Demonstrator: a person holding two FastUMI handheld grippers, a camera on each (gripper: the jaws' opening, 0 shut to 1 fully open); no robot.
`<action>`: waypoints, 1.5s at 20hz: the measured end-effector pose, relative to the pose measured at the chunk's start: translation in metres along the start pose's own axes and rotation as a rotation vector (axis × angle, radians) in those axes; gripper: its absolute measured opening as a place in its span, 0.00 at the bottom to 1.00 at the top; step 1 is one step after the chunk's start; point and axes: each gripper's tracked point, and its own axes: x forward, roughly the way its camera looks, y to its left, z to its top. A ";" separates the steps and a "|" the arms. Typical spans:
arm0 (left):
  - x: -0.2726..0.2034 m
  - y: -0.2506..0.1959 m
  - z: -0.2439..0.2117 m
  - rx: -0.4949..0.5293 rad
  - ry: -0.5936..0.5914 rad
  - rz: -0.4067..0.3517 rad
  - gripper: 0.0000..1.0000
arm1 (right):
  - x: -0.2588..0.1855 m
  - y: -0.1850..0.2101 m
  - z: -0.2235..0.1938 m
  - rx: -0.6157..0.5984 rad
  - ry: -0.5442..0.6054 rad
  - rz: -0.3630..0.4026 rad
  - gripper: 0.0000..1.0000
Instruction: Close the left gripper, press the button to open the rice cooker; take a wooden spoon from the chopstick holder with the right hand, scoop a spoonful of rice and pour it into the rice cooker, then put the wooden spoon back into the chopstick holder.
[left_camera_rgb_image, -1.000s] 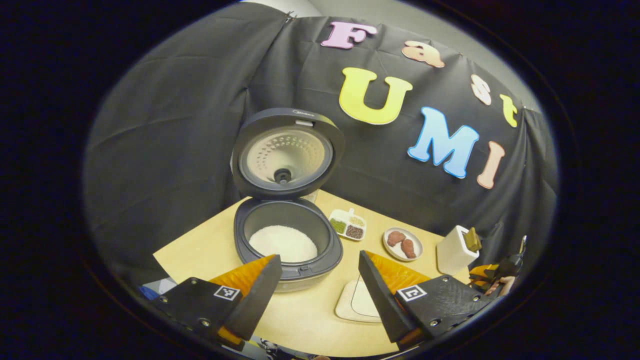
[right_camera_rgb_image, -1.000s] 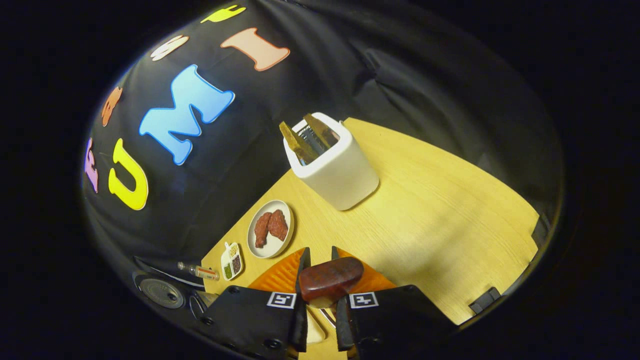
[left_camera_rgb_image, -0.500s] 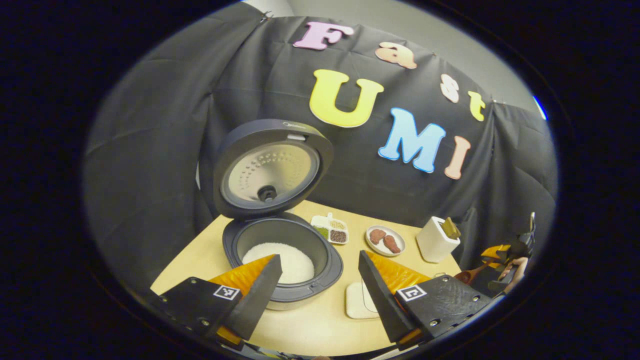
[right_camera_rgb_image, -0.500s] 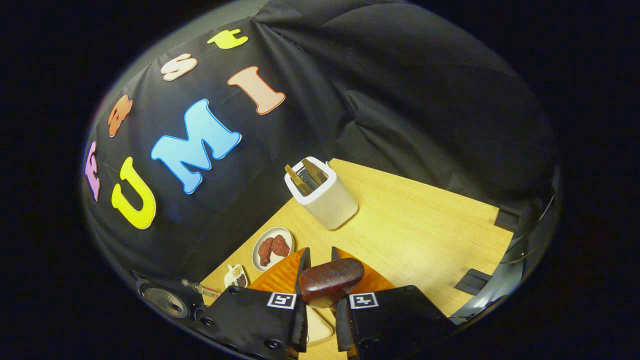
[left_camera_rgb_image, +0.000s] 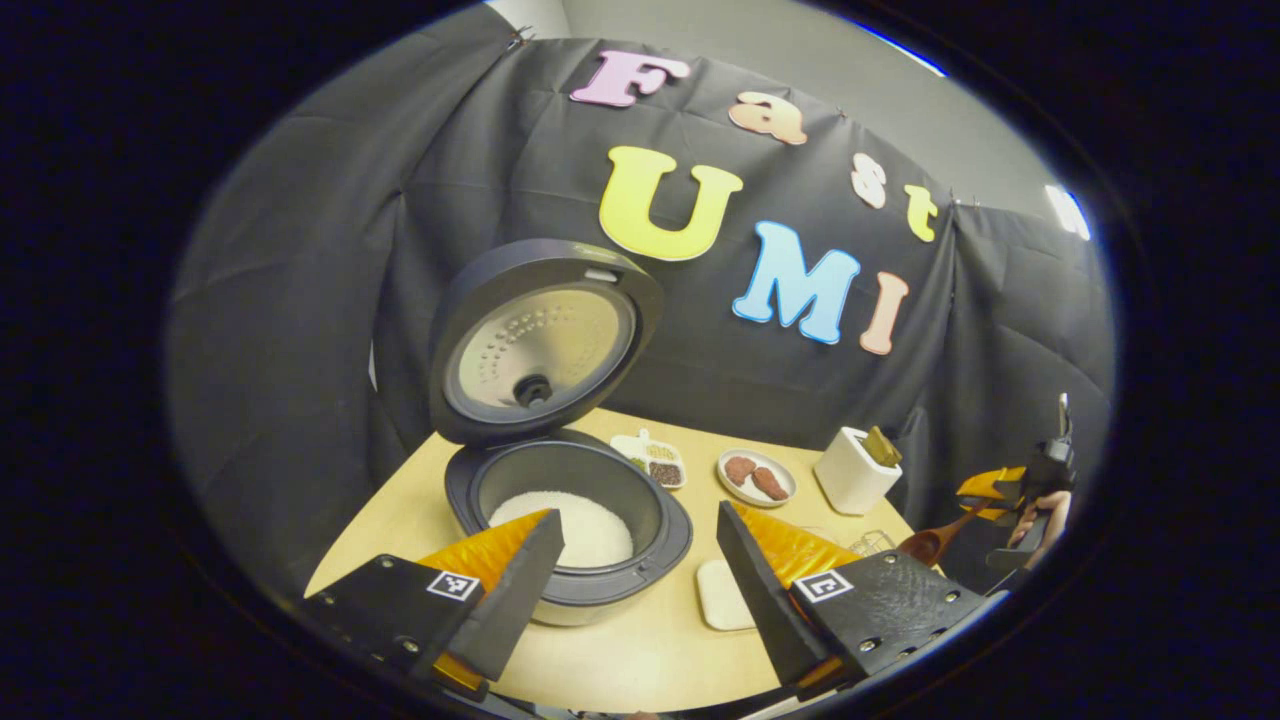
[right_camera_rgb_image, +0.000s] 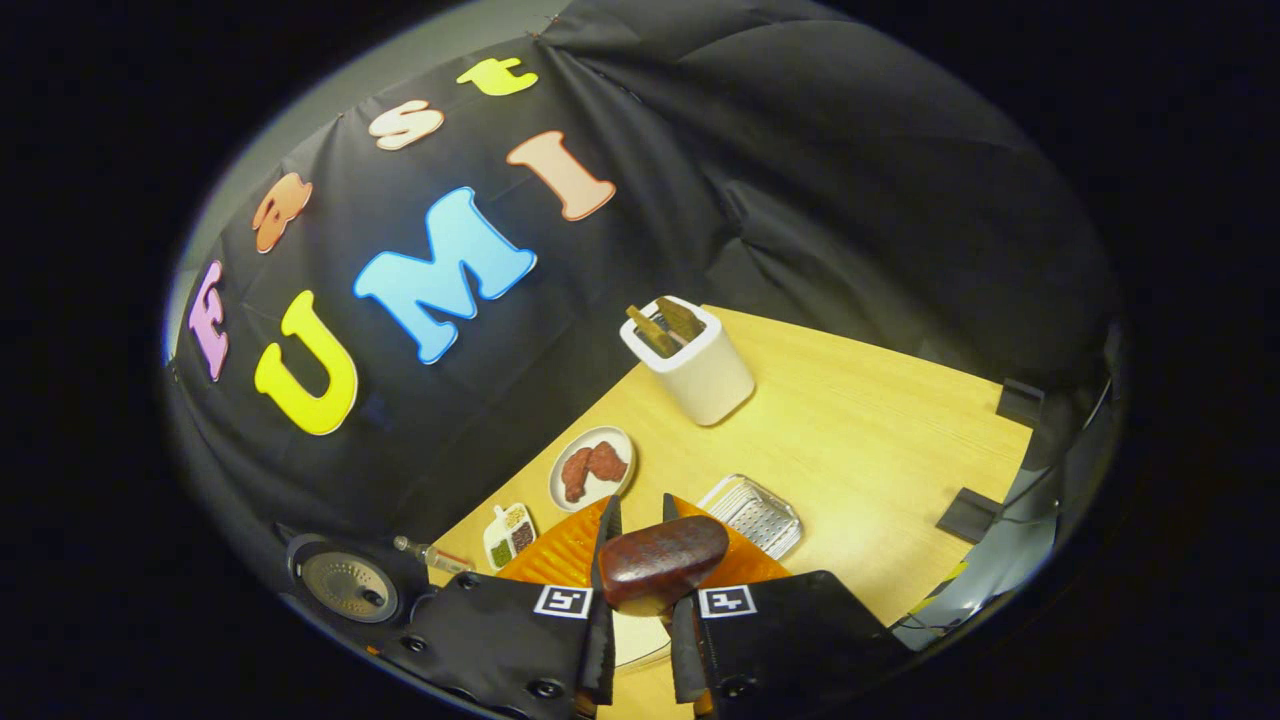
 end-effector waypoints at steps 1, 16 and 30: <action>-0.003 0.005 -0.001 -0.003 -0.004 0.012 0.98 | 0.001 0.010 -0.005 -0.016 0.011 0.018 0.24; -0.038 0.045 -0.039 -0.125 0.003 0.158 0.98 | 0.067 0.107 -0.093 -0.420 0.167 0.197 0.24; -0.026 0.049 -0.069 -0.071 0.069 0.176 0.98 | 0.124 0.064 -0.189 -0.634 0.302 0.119 0.24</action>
